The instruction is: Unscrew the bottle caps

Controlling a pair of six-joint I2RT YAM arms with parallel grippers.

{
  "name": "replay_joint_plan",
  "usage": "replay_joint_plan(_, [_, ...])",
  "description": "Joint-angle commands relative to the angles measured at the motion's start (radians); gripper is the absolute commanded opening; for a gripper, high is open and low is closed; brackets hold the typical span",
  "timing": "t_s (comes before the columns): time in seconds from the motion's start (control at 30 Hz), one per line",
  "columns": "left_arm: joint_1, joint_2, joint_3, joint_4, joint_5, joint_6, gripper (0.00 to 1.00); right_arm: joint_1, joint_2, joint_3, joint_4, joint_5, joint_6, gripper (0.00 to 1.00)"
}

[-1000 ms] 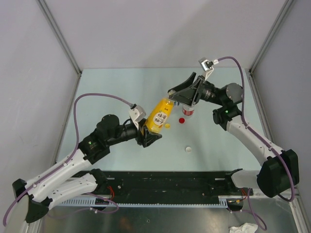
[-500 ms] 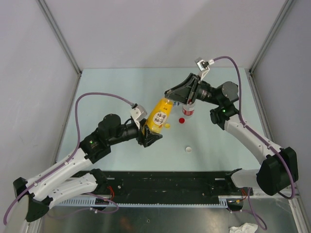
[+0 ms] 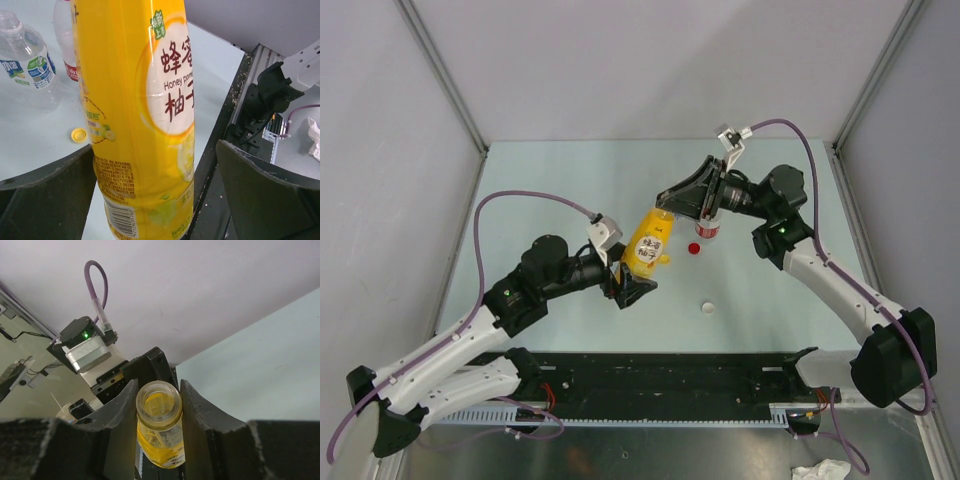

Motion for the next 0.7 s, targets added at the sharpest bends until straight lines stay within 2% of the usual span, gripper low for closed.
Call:
replay_joint_plan(0.0, [-0.005,-0.025,0.043,0.046,-0.014,0.004,0.99,0.008,-0.026,0.031,-0.045,0.026,-0.082,0.0])
replay_joint_plan(0.17, [-0.006,-0.029,0.041,0.046,-0.024,0.004,0.99,0.02,-0.032,0.032,-0.104,0.044,-0.143,0.0])
replay_joint_plan(0.27, [-0.005,-0.034,0.039,0.047,-0.03,0.004,1.0,0.034,-0.043,0.035,-0.186,0.085,-0.233,0.0])
replay_joint_plan(0.43, [-0.006,-0.053,0.03,0.046,-0.049,0.006,0.99,0.071,-0.07,0.043,-0.397,0.217,-0.428,0.0])
replay_joint_plan(0.67, [-0.006,-0.065,0.021,0.045,-0.061,0.01,0.99,0.122,-0.091,0.042,-0.555,0.445,-0.607,0.0])
